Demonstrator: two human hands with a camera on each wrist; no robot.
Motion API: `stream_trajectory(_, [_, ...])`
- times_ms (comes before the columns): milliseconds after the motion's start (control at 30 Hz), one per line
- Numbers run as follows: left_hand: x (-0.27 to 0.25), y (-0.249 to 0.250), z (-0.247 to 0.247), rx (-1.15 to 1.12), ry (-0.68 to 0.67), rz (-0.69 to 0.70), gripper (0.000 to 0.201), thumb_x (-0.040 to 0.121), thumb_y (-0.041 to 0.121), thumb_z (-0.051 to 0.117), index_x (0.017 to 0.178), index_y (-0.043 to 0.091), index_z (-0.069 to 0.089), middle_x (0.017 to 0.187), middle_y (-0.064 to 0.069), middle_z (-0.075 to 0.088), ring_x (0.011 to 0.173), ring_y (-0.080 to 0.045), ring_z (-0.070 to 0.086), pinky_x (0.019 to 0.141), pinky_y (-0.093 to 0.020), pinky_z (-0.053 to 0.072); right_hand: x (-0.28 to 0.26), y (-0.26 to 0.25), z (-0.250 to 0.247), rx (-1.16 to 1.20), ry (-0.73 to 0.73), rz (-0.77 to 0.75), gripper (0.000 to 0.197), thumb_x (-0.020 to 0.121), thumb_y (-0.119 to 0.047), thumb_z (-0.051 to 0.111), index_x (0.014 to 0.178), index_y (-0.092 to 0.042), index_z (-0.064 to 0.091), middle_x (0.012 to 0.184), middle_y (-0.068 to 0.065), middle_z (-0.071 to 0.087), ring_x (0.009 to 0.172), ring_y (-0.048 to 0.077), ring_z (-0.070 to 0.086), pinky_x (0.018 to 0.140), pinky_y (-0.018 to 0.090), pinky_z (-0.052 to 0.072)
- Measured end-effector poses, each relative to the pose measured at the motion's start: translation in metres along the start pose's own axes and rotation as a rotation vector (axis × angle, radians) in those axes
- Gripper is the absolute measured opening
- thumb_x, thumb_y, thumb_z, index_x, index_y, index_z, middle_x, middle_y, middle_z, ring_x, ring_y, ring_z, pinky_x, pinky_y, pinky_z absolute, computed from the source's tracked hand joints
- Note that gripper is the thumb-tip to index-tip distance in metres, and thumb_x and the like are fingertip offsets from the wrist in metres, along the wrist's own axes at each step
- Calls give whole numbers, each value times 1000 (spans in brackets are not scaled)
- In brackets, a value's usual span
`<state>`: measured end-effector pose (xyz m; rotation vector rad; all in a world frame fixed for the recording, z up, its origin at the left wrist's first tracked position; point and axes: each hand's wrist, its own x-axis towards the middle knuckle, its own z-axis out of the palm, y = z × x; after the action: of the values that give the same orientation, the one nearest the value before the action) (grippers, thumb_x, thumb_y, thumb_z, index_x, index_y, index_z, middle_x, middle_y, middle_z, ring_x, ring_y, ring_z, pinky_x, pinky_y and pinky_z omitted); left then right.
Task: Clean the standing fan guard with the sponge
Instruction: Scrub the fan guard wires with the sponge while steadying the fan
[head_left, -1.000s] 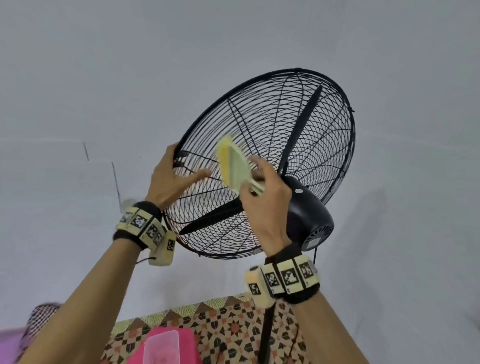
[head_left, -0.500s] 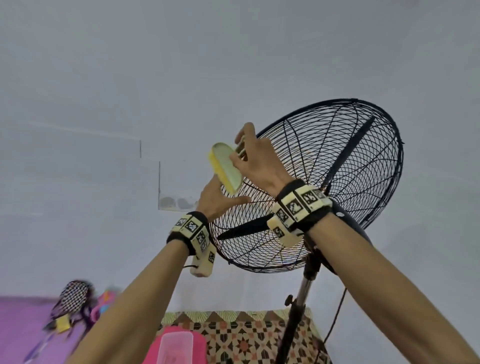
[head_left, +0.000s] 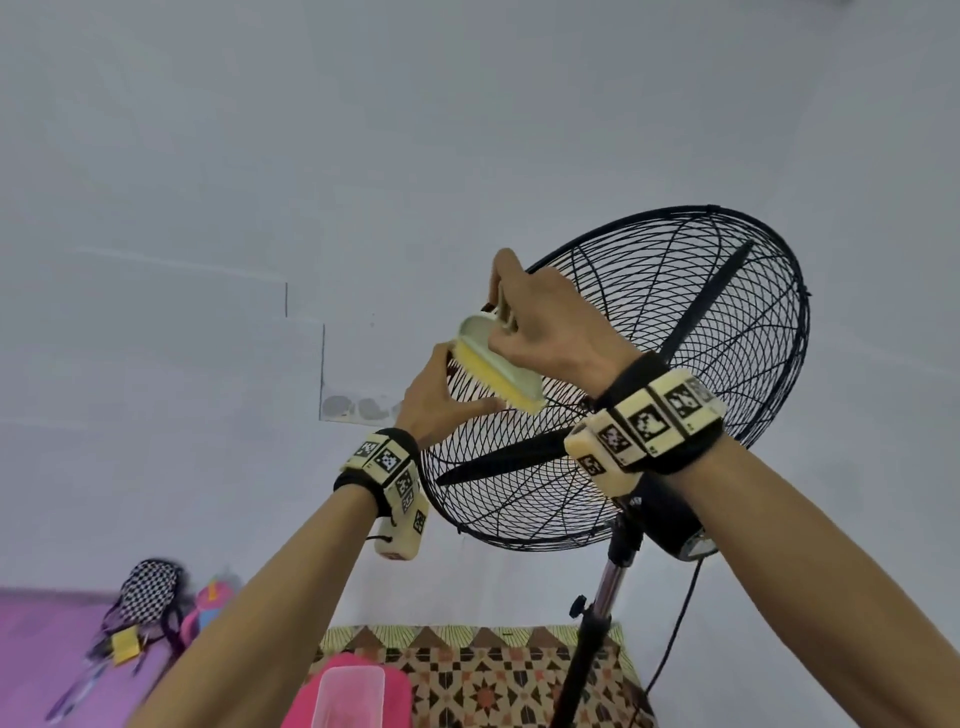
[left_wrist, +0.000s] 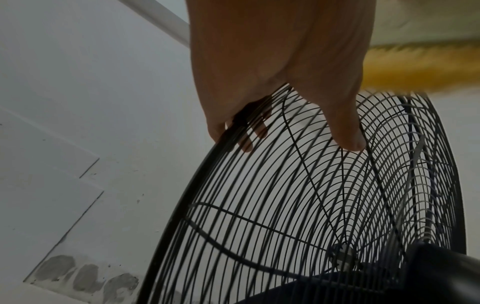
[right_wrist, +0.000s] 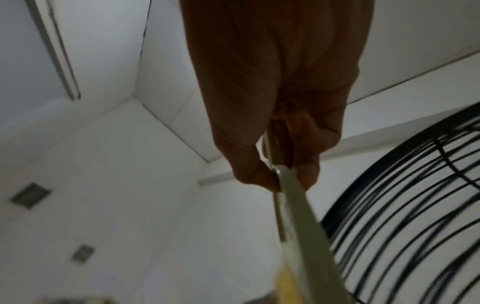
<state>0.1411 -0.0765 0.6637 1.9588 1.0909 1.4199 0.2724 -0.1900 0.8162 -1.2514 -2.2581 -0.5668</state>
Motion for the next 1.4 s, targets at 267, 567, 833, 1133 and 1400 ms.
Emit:
stream_trajectory(267, [2, 2, 0, 9, -7, -1, 96, 68, 53, 94, 141, 19, 41, 139, 0, 60, 130, -20, 55, 105, -40, 46, -10, -3, 12, 85, 94, -33, 28, 98, -17, 63, 114, -5, 43, 80, 10, 66, 65, 26, 66, 60, 46, 58])
stream_trajectory(567, [3, 1, 1, 28, -3, 9, 103, 68, 58, 91, 147, 18, 38, 146, -1, 56, 132, -19, 53, 106, -38, 44, -44, 14, 18, 163, 234, -151, 39, 100, -25, 59, 133, -5, 52, 101, 12, 75, 74, 21, 74, 56, 27, 62])
stream_trajectory(833, [3, -1, 2, 38, 8, 33, 107, 66, 58, 92, 149, 20, 37, 145, 1, 57, 129, -17, 55, 107, -41, 46, -102, 49, 43, 19, 370, -132, 17, 94, -15, 70, 105, -15, 56, 84, 4, 73, 59, 18, 67, 46, 33, 57])
stream_trajectory(1133, [2, -4, -1, 55, -3, 27, 108, 64, 65, 88, 148, 21, 37, 145, 2, 57, 128, -17, 55, 105, -40, 45, -112, 38, 56, -30, 339, -16, 23, 90, -5, 74, 112, -9, 67, 68, -5, 61, 48, 11, 47, 43, 37, 51])
stream_trajectory(1400, [3, -4, -1, 74, -14, 16, 105, 63, 70, 88, 144, 25, 39, 138, 4, 60, 124, -18, 59, 105, -45, 49, -111, 33, 58, 9, 355, -49, 27, 90, -1, 74, 116, -6, 68, 81, 3, 72, 55, 11, 53, 51, 34, 56])
